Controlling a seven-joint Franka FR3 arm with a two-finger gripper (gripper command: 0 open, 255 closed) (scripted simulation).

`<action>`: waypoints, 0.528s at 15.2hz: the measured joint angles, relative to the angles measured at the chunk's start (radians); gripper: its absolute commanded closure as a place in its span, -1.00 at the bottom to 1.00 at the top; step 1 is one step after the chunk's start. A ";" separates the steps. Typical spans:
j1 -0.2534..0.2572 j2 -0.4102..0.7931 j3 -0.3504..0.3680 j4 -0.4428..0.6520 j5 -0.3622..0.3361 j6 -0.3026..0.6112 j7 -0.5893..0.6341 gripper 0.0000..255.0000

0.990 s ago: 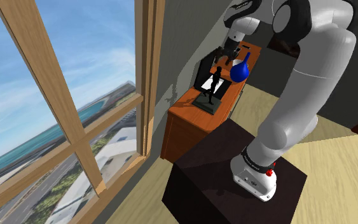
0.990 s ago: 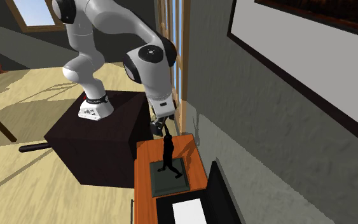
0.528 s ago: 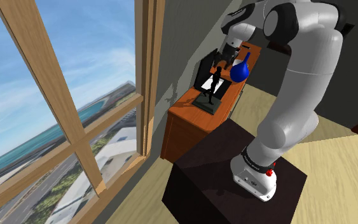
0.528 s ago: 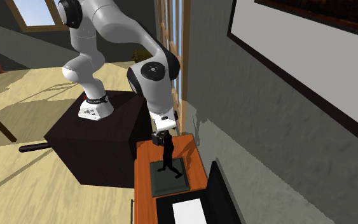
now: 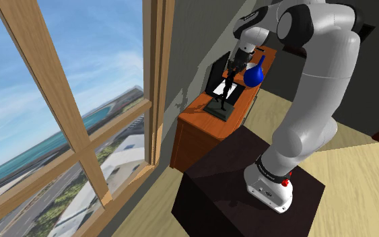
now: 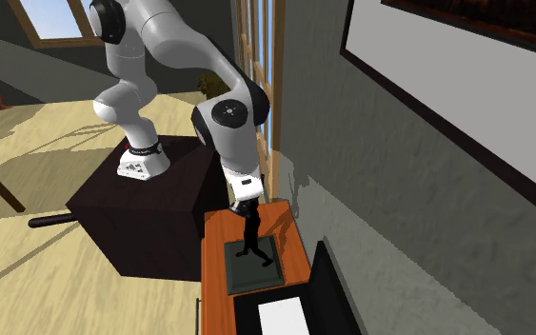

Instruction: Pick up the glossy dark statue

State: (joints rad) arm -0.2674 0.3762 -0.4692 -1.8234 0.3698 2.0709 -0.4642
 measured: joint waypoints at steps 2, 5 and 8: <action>0.000 0.000 0.000 0.000 0.000 0.001 0.000 1.00; 0.000 0.000 0.000 0.000 0.000 0.000 0.000 1.00; 0.001 -0.010 -0.003 0.011 -0.009 -0.021 0.007 1.00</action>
State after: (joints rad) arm -0.2662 0.3665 -0.4726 -1.8121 0.3613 2.0497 -0.4568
